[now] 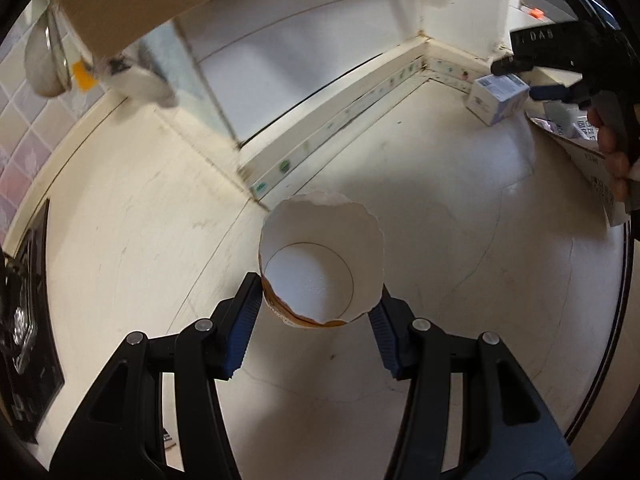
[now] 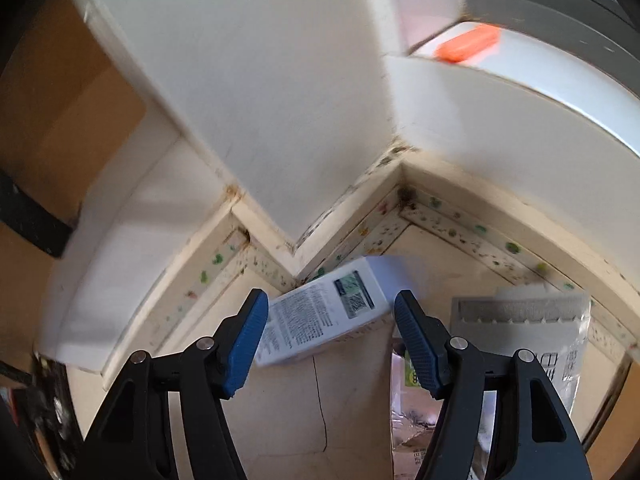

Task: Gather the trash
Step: 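Lift the cake cup with the left tool while the right tool grasps the white box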

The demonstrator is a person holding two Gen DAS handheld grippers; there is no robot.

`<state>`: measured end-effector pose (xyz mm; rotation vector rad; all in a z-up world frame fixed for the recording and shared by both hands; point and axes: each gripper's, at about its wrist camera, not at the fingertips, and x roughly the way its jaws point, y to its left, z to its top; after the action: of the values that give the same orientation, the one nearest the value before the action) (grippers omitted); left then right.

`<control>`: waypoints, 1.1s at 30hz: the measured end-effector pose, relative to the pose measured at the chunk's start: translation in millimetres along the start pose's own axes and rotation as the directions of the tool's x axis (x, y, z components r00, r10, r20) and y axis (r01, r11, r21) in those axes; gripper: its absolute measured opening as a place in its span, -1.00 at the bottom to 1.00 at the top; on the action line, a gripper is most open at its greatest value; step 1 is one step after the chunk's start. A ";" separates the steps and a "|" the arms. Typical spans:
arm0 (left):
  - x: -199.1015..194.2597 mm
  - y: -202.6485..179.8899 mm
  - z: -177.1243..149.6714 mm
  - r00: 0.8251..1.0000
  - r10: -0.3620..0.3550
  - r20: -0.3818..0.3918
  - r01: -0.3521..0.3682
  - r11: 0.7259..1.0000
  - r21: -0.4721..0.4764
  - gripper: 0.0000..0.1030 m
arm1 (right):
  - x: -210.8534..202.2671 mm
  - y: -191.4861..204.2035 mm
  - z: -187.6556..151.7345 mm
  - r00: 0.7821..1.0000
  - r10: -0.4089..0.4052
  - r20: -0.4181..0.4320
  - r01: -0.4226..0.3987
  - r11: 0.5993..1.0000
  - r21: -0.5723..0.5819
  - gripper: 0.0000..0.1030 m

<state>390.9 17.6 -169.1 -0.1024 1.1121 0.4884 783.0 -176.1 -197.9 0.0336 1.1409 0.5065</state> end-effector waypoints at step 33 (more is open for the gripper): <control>-11.0 28.7 20.4 0.996 -0.050 0.079 0.053 0.998 -0.039 -0.04 | -2.5 31.4 -69.4 0.997 -0.048 -0.063 0.053 0.995 0.085 -0.24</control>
<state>391.8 46.1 -145.6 -0.1459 1.0211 0.4656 709.9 -165.1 -216.8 0.0648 1.2205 0.4149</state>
